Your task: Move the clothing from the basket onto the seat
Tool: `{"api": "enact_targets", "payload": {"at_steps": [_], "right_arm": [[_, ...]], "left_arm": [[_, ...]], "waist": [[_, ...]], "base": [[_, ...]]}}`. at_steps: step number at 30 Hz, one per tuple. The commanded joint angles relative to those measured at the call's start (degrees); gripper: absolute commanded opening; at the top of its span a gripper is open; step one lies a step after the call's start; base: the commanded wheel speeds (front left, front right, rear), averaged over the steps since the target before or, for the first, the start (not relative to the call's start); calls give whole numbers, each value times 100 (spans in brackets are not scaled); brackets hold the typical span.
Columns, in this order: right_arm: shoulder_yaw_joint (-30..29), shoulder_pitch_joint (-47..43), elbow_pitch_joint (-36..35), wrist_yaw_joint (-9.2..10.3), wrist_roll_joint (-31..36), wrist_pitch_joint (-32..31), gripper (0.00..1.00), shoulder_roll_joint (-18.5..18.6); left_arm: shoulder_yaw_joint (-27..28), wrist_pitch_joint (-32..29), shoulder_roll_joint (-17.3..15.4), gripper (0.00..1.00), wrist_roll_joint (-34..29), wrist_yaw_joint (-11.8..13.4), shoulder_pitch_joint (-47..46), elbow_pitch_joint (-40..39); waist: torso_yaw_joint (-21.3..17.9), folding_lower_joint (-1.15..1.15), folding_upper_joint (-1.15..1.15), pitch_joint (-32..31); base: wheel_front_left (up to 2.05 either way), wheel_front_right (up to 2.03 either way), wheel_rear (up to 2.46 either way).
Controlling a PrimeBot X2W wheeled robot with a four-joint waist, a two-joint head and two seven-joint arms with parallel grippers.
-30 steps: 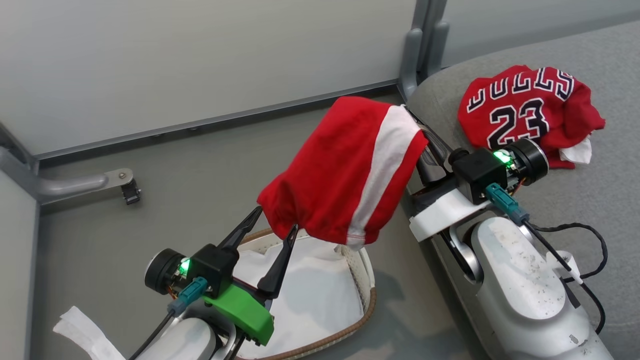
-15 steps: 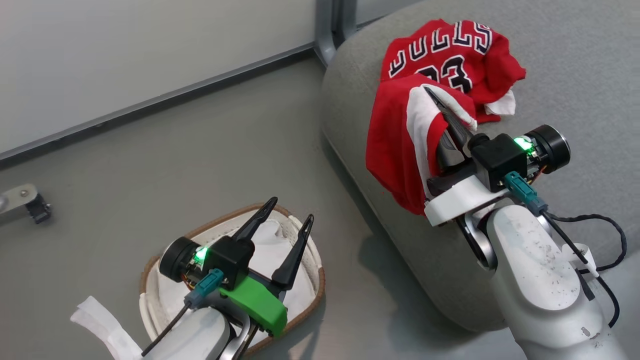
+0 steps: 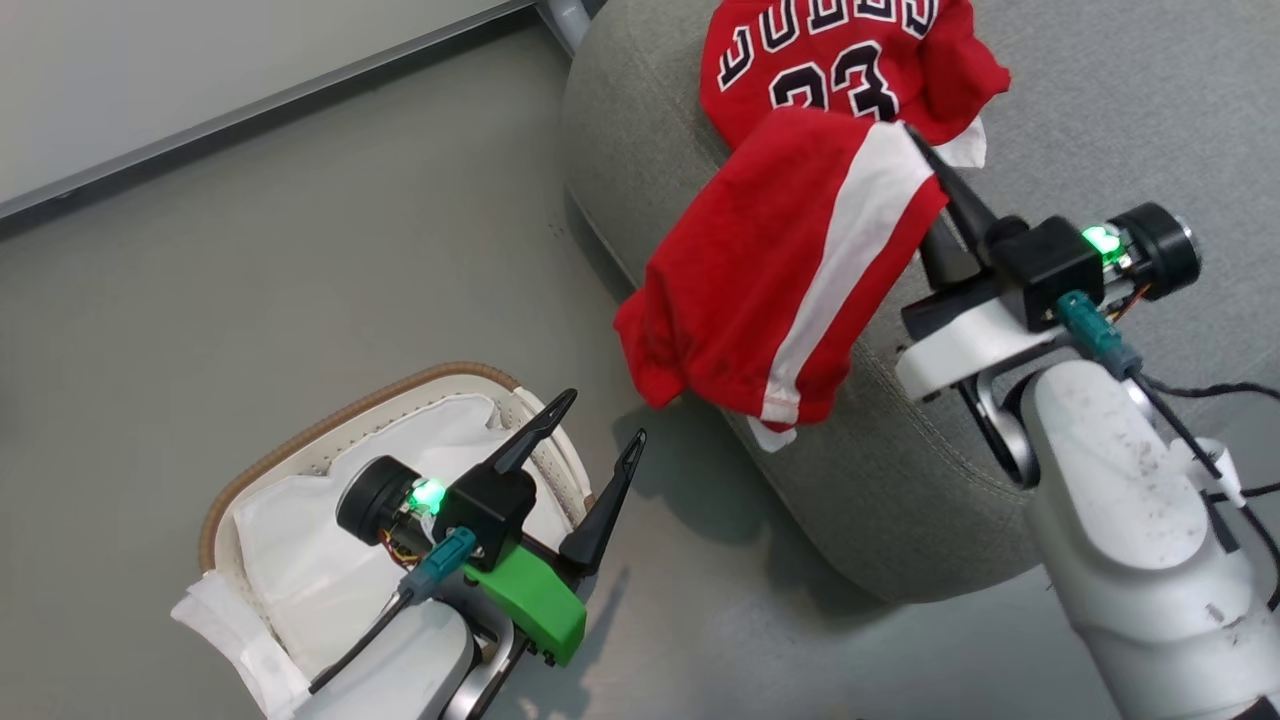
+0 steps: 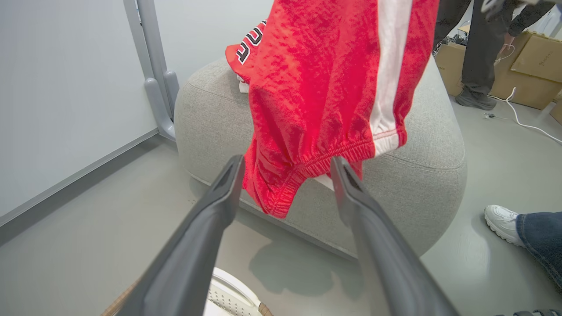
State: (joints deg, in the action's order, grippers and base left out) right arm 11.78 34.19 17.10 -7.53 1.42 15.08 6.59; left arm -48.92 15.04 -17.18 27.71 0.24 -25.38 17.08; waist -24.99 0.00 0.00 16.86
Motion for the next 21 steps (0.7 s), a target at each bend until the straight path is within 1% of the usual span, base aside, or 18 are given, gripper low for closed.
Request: {"api": "enact_targets", "payload": {"at_steps": [1,5,10,13,16,18,21], "right_arm": [[-43,202,44,8,-15,13,0,93],[-148,774,271,8,-54,13,0,464],[-376,1816,655,8,-98,12,0,1173],[-698,2531,901,8,58,-54,0,1755],[-1081,3036,1052,8,272,-197,0,2232],[-1295,3270,1169,8,378,-254,0,2487],[-1654,3420,1428,8,465,-331,0,2696]], "left_arm": [[-2,19,-15,100,-55,-15,-101,27],[5,19,4,100,-109,-10,-155,35],[4,18,-52,100,-178,13,-228,2],[-10,0,-84,100,-201,26,-288,-40],[-25,-12,-81,100,-228,36,-342,-109],[-34,-21,-77,100,-252,45,-379,-142],[-52,-29,-83,100,-288,54,-447,-206]], "waist": [[197,0,0,104],[478,0,0,255],[803,0,0,507],[993,0,0,668],[1176,0,0,855],[1306,0,0,988],[1485,0,0,1200]], "base": [[0,0,0],[0,0,0],[0,0,0],[0,0,0],[0,0,0],[0,0,0],[0,0,0]]}}
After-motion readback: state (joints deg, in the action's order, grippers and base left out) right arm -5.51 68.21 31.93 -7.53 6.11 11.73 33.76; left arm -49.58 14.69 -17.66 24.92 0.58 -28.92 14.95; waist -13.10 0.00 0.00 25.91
